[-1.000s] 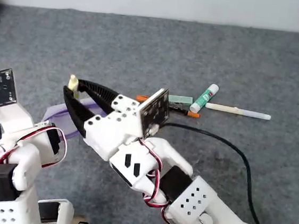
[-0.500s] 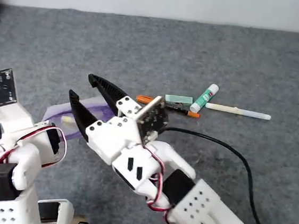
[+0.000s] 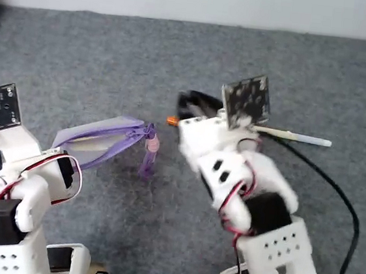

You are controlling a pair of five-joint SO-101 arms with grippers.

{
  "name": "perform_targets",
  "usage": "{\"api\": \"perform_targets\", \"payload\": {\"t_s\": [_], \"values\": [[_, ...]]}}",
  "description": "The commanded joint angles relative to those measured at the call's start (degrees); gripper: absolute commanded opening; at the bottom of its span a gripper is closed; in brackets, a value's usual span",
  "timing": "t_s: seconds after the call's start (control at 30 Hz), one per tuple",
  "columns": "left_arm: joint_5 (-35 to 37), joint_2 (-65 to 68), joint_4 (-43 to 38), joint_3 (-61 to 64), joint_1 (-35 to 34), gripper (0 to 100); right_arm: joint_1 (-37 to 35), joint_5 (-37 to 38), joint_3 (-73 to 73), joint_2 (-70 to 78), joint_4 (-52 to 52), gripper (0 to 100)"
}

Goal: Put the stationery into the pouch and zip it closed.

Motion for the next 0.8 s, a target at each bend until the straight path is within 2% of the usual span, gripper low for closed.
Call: {"api": "perform_targets", "payload": {"t_s": [0.0, 0.13, 0.27, 0.37, 0.5, 0.77], "values": [[0.6, -0.5, -0.2, -2.3, -0.5, 1, 7.4, 7.1, -4.6, 4.2, 7.6, 4.3], [0.6, -0.5, -0.2, -2.2, -0.5, 1, 13.9, 17.9, -6.4, 11.6, 14.7, 4.4], [0.6, -0.5, -0.2, -2.1, -0.5, 1, 20.2, 30.5, -6.5, 21.8, 16.0, 5.1], [0.6, -0.5, -0.3, -2.1, -0.4, 1, 24.3, 38.0, -7.3, 29.1, 15.9, 13.3], [0.5, -0.5, -0.3, -1.9, -0.4, 1, 27.4, 44.3, -12.5, 38.6, 15.9, 27.3], [0.4, -0.2, -0.3, -1.9, -0.4, 1, 29.1, 52.2, -27.5, 58.5, 10.5, 26.4]]}}
